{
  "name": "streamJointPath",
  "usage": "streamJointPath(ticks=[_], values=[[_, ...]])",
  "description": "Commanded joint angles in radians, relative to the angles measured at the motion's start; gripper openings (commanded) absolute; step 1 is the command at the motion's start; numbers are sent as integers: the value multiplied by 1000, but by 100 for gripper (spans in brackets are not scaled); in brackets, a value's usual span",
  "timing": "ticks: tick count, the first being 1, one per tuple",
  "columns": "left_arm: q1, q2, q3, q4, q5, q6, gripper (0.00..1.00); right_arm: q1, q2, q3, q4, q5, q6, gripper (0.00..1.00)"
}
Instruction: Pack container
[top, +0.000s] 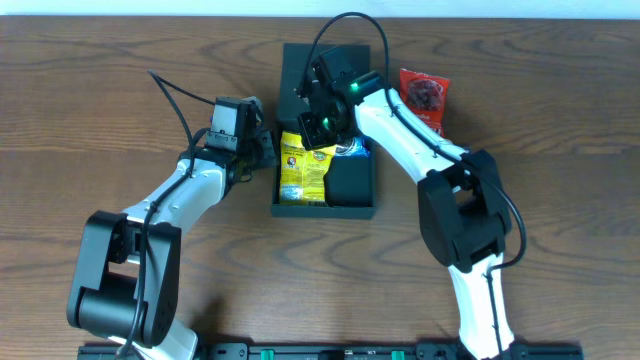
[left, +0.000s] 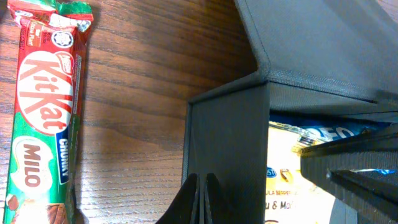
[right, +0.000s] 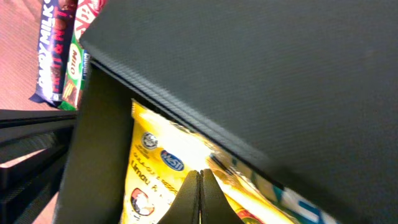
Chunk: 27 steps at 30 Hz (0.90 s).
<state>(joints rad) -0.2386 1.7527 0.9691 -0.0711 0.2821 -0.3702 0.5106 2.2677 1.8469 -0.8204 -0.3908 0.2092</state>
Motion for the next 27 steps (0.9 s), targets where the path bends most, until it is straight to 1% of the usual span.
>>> streamJointPath(ticks=[1,15,27], values=[[1,13,15,1,0,-5,6,14,24,15,2,-10,14,1],[1,13,15,1,0,-5,6,45,93,-6,6,-14,14,1],[1,13,15,1,0,-5,6,54,138,-18,16,-5,-16,1]])
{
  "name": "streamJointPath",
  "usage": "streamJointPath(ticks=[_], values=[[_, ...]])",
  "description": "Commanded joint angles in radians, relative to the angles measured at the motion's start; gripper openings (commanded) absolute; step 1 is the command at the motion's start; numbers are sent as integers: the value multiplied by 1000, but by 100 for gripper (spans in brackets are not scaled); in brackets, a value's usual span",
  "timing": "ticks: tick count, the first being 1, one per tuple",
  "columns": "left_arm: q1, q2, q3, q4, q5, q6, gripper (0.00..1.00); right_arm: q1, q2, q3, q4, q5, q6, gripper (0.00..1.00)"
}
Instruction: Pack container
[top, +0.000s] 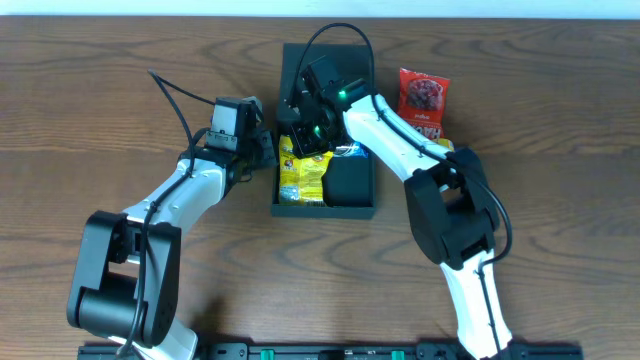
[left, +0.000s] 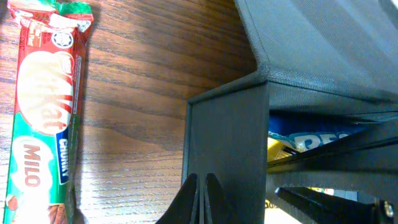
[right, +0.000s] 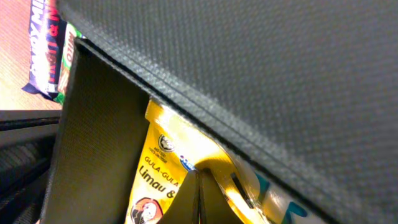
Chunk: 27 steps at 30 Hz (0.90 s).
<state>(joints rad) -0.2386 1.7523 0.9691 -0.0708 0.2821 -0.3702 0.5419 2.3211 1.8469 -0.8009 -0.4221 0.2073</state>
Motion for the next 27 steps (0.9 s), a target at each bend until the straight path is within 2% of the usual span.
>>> streamJointPath(ticks=[1,15,20,27], values=[[1,13,15,1,0,-5,6,23,92,-18,-3,29,-14,2],[1,13,15,2,0,-5,6,15,88,-11,-19,51,-14,1],[4,13,15,22,-1,-5,6,-16,-23,18,-90,51,-46,1],[4,13,15,32,-1,-4,6,-63,-245,18,-66,105,-48,1]])
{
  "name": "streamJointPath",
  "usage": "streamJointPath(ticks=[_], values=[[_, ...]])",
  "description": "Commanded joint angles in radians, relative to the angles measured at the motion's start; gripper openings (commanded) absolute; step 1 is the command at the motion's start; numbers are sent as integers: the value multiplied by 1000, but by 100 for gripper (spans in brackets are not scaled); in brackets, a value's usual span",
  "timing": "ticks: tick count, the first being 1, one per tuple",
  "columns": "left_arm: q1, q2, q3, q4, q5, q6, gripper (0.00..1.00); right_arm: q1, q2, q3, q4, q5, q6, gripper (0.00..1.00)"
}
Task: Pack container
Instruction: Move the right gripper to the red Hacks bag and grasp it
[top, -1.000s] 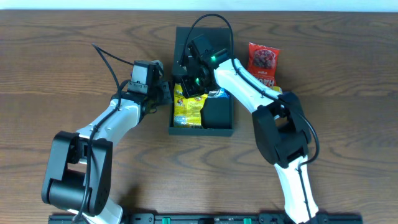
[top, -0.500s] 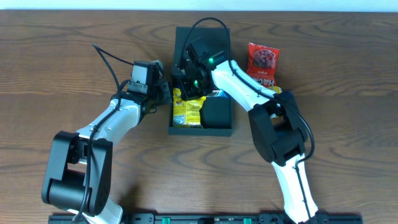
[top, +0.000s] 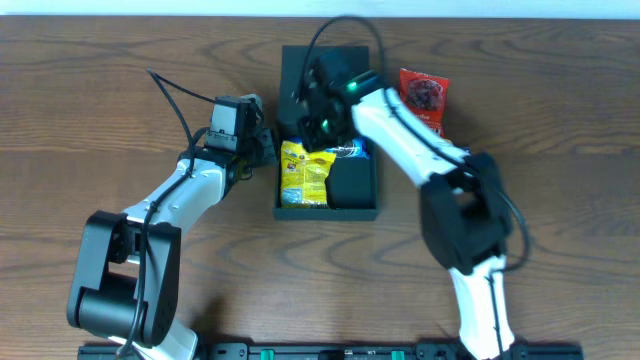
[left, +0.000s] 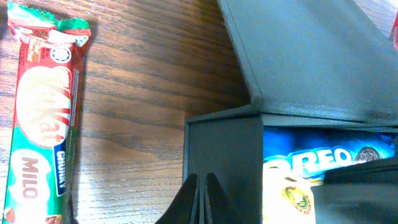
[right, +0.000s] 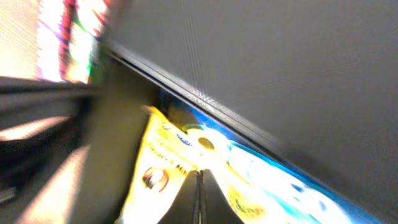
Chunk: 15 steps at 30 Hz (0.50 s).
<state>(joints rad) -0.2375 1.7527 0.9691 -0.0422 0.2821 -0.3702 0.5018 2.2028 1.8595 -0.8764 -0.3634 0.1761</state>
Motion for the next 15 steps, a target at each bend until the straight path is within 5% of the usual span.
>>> streamJointPath(ticks=[1,13,15], values=[[3,13,15,3,-1,-5,6,-32,-157,6,19,66,-17,1],[3,13,15,21,-1,-5,6,-358,-164,5,40,183,32,13],[3,13,15,21,-1,-5,6,-407,-131,5,29,184,51,41]])
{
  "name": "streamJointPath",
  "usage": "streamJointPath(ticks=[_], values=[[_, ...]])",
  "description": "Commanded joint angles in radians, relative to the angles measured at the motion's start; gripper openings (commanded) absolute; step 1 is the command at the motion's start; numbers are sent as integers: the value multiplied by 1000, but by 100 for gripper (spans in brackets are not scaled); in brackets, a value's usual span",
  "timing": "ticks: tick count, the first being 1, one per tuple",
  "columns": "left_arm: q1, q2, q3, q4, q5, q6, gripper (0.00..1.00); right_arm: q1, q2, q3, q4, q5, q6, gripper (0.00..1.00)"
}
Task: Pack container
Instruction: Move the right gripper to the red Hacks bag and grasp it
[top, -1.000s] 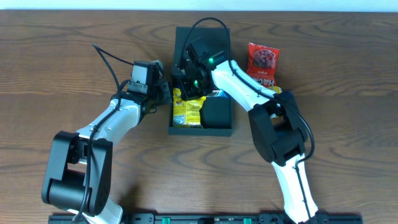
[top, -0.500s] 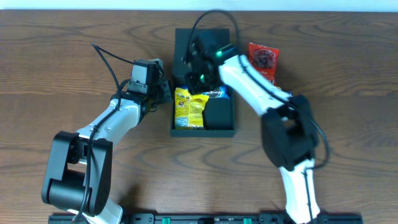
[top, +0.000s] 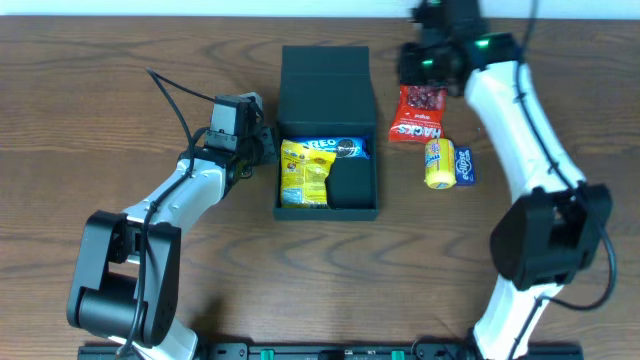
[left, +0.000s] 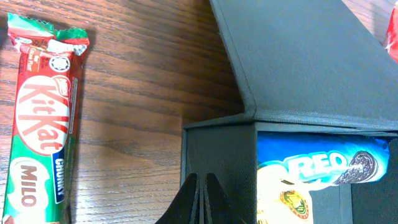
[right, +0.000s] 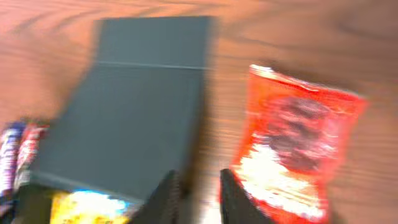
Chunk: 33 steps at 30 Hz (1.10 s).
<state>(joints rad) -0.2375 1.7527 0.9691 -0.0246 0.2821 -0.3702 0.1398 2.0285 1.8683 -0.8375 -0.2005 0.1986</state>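
The dark box (top: 328, 211) stands mid-table with its lid (top: 326, 74) folded back. Inside lie a yellow packet (top: 302, 172), an Oreo pack (top: 337, 148) and a dark block (top: 351, 186). My left gripper (left: 200, 188) is shut, its tips at the box's left wall (left: 217, 162). A KitKat bar (left: 38, 124) lies left of it on the wood. My right gripper (right: 199, 194) hangs open and empty at the far right, between the lid (right: 137, 112) and a red packet (right: 292, 143); that view is blurred.
The red packet (top: 420, 112) lies right of the box. A small yellow and blue candy (top: 442, 163) sits just in front of it. The right arm (top: 520, 110) runs down the right side of the table.
My right gripper was shut inside the box over the yellow packet; it is now out, open, at the far right by the red packet. The left gripper has not moved.
First my right gripper was shut low in the box against the yellow packet, under the lid. It then sat further left in the box. Later the packet lay straighter beside the Oreo pack. Now the gripper is out and open; the left stayed at the wall.
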Motion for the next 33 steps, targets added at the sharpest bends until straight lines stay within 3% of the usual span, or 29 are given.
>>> streamJointPath(ticks=[1,4,6,16,23,29,33], values=[[3,13,15,3,0,-5,6,-63,62,-4,-16,21,32,54],[3,13,15,3,0,-5,6,-99,122,-4,-21,21,32,78],[3,13,15,3,0,-4,5,-113,154,-4,-14,21,33,85],[3,13,15,3,0,-5,6,-172,272,-4,31,8,61,89],[3,13,15,3,0,-5,6,-188,338,-4,89,-174,62,86],[3,13,15,3,0,-5,6,-184,351,-4,103,-231,43,70],[3,13,15,3,0,-4,6,-184,352,-4,100,-231,44,33]])
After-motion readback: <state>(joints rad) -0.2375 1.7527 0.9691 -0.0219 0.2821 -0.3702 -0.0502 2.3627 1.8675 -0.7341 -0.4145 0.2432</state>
